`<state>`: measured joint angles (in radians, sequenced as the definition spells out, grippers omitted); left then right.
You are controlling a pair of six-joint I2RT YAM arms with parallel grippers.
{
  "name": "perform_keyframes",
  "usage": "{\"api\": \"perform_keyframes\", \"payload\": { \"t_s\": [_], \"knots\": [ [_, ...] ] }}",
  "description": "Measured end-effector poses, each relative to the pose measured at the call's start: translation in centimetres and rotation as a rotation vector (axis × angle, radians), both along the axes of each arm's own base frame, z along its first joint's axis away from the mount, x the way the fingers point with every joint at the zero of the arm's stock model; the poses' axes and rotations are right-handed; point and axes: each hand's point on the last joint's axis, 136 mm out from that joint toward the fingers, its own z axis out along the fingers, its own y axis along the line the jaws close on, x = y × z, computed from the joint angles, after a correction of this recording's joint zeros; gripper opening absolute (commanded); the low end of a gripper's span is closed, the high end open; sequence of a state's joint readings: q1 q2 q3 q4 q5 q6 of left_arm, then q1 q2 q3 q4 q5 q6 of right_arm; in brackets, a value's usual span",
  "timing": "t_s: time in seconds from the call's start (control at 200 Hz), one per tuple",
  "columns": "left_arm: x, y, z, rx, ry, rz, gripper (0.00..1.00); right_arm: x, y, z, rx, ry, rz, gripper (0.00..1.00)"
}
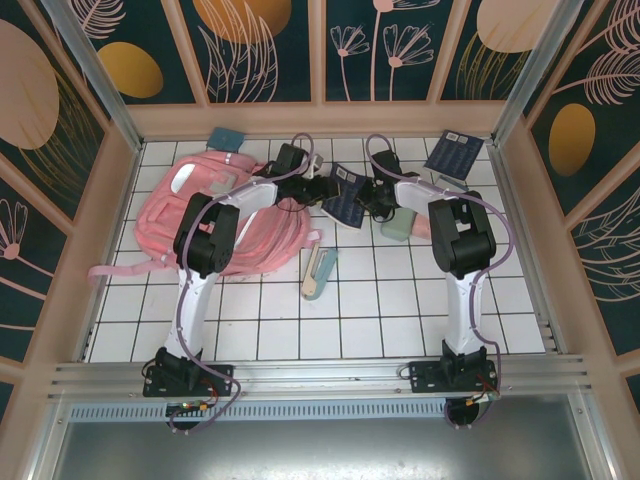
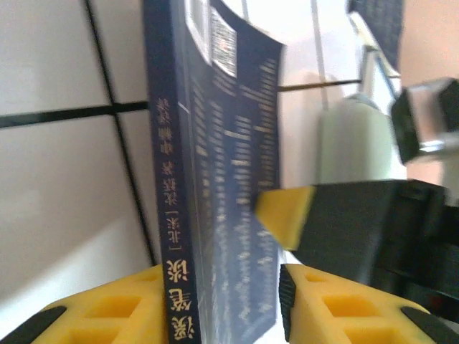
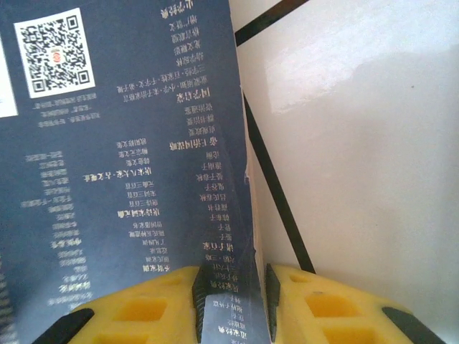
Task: Pack the student bag
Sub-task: Pick up the book from the top-center of the table, then pass the book.
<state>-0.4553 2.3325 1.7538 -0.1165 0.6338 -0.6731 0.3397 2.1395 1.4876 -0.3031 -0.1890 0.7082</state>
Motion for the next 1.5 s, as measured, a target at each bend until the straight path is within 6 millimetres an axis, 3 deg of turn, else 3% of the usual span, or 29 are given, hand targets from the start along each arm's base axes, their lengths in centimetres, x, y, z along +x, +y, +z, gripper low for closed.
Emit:
{"api": "perform_keyframes", "payload": {
  "t_s": [0.175,0.295,0.5,0.615,0.775,0.891,0.996,1.186,1.501],
  "knots": [
    [-0.1,-0.5,1.1,-0.023,0.006,-0.021,0.19,0.3,0.1,0.2,0.015,-0.011,0.007,0.33],
    [0.2,-0.3,1.0,-0.014,0.006,-0.003,0.00,0.8,0.0,0.5,0.023,-0.035,0.013,0.44],
    [-0.1,0.0,1.9,-0.023,0.014,0.009,0.00,1.7,-1.0,2.4,0.120,-0.087,0.019,0.62],
    [-0.8,0.1,4.8,-0.067,0.001,0.020,0.00,1.5,-2.1,4.7,0.230,-0.131,0.018,0.67],
    [-1.5,0.2,11.3,-0.178,-0.072,0.023,0.00,1.4,-3.2,8.7,0.435,-0.217,0.017,0.70],
    [-2.2,0.3,15.5,-0.260,-0.126,0.018,0.00,1.1,-3.1,10.9,0.576,-0.265,0.042,0.75],
    [-2.9,0.4,17.4,-0.315,-0.138,0.015,0.00,0.5,-2.4,12.4,0.686,-0.286,0.070,0.79],
    [-3.5,0.9,18.2,-0.355,-0.126,0.039,0.00,-0.5,-1.6,15.0,0.831,-0.324,0.116,0.81],
    [-4.5,2.0,16.0,-0.339,-0.060,0.108,0.00,-2.6,-0.8,21.1,0.918,-0.443,0.253,0.80]
  ]
}}
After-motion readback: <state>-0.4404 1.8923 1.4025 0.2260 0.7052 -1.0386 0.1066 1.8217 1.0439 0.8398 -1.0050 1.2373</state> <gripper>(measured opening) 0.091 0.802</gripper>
